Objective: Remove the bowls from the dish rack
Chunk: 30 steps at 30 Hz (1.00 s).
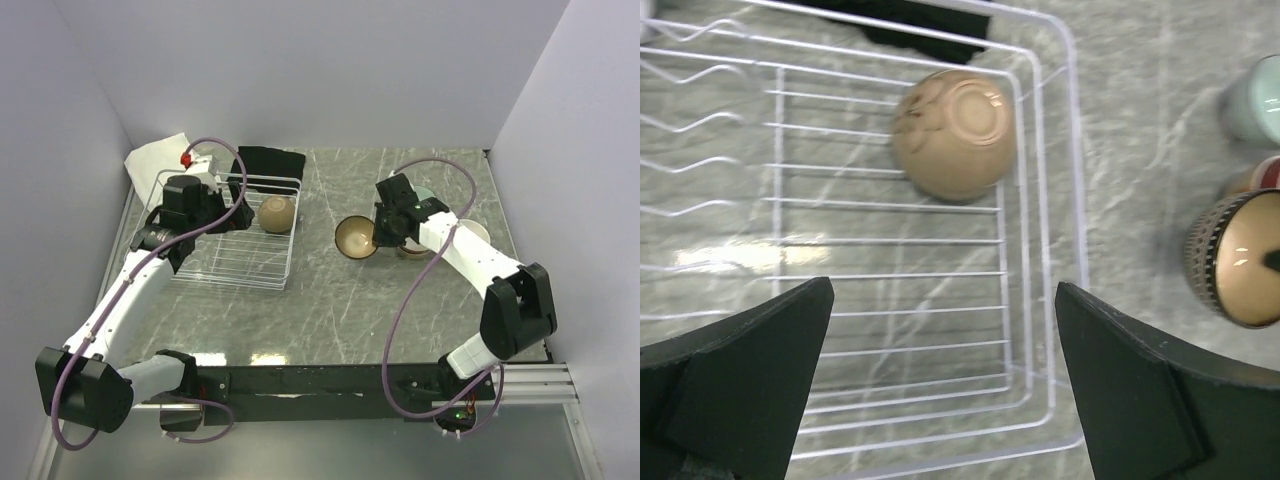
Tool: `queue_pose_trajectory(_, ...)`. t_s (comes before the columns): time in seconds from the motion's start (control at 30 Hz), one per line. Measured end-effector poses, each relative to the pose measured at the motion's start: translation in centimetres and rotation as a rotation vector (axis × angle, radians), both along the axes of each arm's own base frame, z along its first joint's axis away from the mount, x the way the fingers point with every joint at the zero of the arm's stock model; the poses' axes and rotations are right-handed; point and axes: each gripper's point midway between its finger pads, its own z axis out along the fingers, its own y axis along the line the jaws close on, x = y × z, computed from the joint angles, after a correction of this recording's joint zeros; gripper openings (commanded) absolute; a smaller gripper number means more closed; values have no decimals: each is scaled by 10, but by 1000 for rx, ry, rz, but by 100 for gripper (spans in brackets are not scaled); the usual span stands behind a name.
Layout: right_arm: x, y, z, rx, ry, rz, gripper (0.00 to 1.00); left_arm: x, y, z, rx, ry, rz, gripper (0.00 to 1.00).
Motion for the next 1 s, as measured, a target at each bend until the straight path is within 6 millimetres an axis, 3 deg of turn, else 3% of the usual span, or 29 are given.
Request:
queue_pose_trajectory(0.2,-1,-16,-35,-117,71,-27,0,-4,18,-11,93,27,48,99)
queue_pose_trajectory(0.4,1,-19,-59,-157,113,-28,0,-7,25,-7,120,16,67,99)
queue_pose_trajectory(0.47,1,-19,-65,-163,124,-25,4,-8,26,-7,128,16,69,99)
queue_pose_trajectory(0.5,0,-19,-70,-165,133,-22,8,-8,27,-8,131,17,71,99)
queue_pose_trajectory(0.6,2,-16,-72,-150,133,-16,33,-10,29,-10,139,27,77,99)
queue_pose_trajectory(0.63,3,-15,-73,-143,129,-14,46,-10,29,-11,140,31,77,99)
queue_pose_trajectory(0.73,3,-10,-75,-120,124,-5,64,-11,30,-11,142,35,78,100)
queue_pose_trajectory(0.9,-3,-9,-78,-106,133,0,80,-11,30,-13,145,40,79,99)
queue_pose_trajectory(1.0,-4,-7,-70,-84,118,1,88,-8,27,-14,147,46,73,99)
